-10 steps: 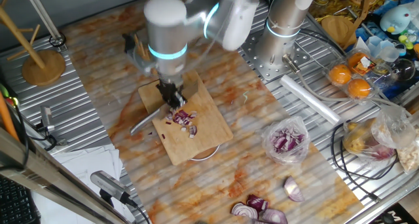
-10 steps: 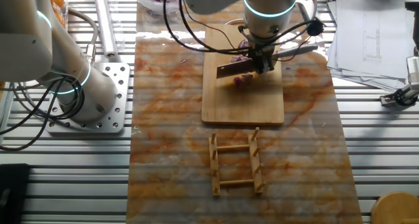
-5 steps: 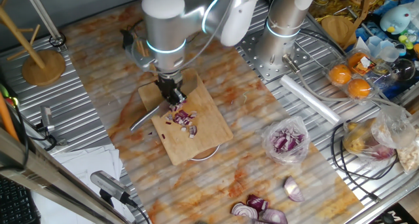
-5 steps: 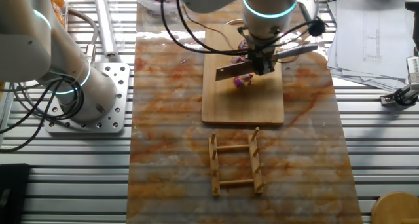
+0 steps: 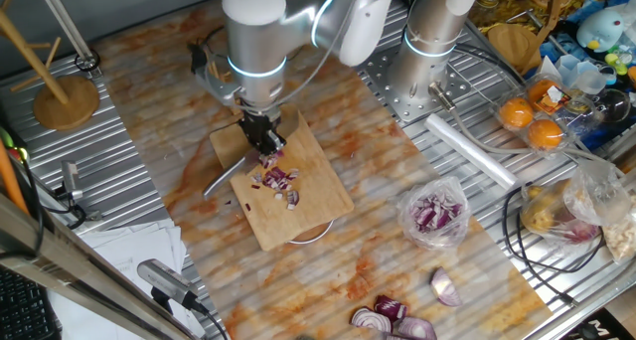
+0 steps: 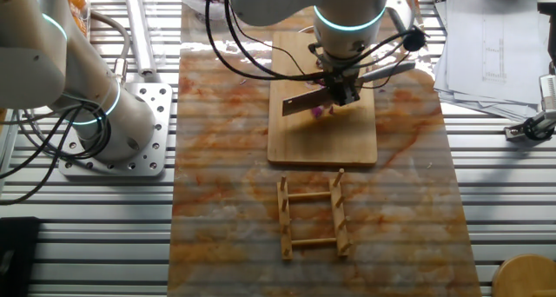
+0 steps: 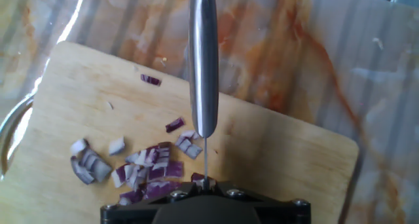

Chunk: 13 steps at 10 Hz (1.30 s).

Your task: Chop the onions

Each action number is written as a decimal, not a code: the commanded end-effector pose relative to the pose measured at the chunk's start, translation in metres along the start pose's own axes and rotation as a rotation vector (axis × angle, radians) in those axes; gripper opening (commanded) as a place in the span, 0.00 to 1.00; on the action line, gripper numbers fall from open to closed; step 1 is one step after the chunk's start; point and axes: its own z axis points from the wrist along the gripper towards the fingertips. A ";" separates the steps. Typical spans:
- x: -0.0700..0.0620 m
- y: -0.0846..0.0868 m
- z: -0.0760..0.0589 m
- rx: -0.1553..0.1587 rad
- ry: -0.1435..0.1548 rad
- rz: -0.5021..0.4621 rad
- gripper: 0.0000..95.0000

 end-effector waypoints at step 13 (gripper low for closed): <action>-0.021 0.022 -0.024 -0.077 -0.004 0.127 0.00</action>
